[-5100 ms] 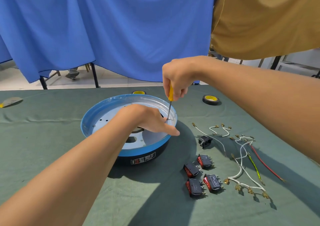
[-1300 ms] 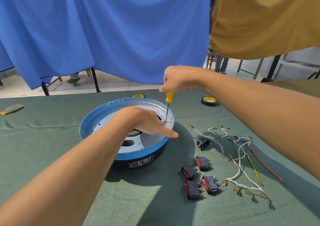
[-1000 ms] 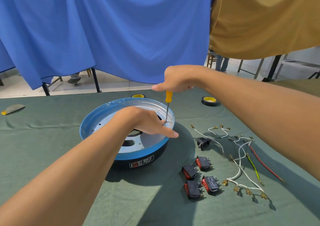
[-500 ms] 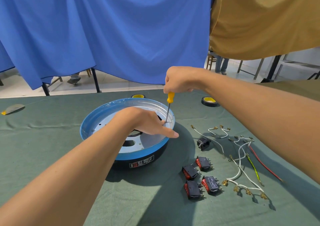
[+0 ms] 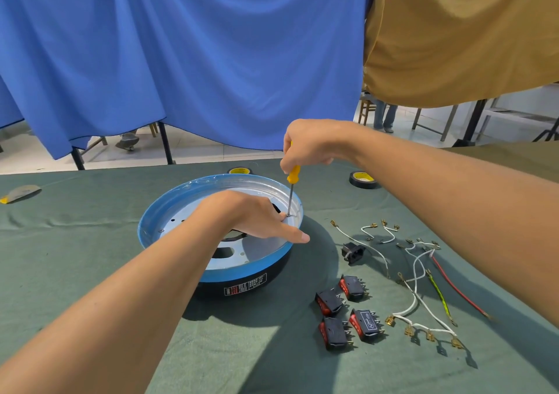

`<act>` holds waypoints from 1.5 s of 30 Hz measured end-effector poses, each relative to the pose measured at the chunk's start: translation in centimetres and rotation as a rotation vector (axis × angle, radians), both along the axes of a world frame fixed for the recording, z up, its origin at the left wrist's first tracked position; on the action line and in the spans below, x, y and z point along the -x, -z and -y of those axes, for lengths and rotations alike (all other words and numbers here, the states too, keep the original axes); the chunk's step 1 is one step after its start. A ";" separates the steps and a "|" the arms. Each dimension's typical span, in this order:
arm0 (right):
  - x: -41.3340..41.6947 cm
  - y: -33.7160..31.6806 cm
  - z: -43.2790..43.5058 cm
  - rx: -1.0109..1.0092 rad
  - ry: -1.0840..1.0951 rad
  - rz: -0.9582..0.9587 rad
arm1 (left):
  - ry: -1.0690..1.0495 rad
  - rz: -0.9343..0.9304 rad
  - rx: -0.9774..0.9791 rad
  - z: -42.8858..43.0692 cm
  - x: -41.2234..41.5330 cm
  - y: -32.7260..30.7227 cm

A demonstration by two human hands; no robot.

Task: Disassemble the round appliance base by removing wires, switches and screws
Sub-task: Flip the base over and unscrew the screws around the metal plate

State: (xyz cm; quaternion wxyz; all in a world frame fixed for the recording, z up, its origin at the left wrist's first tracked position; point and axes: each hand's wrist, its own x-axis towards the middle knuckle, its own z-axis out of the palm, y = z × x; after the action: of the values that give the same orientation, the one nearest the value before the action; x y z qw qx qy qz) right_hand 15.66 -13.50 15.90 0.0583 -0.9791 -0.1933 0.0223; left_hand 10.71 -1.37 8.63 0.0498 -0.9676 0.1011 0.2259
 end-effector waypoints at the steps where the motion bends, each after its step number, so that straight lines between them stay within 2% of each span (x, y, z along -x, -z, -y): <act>1: 0.0 0.1 0.0 0.011 -0.002 0.012 | -0.001 -0.002 -0.003 0.0 0.0 0.0; 5: 0.0 0.6 -0.2 -0.021 0.003 0.144 | 0.001 -0.002 -0.011 0.1 0.0 0.0; 11: 0.2 0.1 -0.1 -0.014 0.019 0.044 | 0.005 -0.004 -0.008 0.1 0.0 0.0; 16: -0.1 0.7 -0.1 0.002 0.024 0.148 | 0.003 0.001 -0.016 0.1 0.1 0.0; 22: 0.3 0.0 -0.1 -0.021 0.018 0.020 | 0.006 -0.001 -0.008 0.1 0.0 0.1; 27: 0.4 0.4 -0.2 0.013 -0.001 0.132 | -0.001 -0.006 -0.008 0.1 0.0 0.1; 35: 0.6 -0.2 -0.2 -0.012 0.018 -0.017 | -0.003 -0.007 0.000 0.0 -0.1 0.2; 39: 0.1 0.5 -0.2 0.047 0.007 0.135 | -0.004 -0.003 -0.004 0.1 -0.1 0.2; 45: 0.0 -0.4 0.3 0.002 -0.025 -0.038 | -0.008 0.006 0.015 0.1 0.2 0.1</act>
State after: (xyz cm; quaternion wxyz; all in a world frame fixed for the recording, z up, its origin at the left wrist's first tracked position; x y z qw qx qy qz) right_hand 15.66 -13.80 16.34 0.0607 -0.9761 -0.2043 0.0416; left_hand 10.51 -1.46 8.51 0.0421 -0.9690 0.0989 0.2224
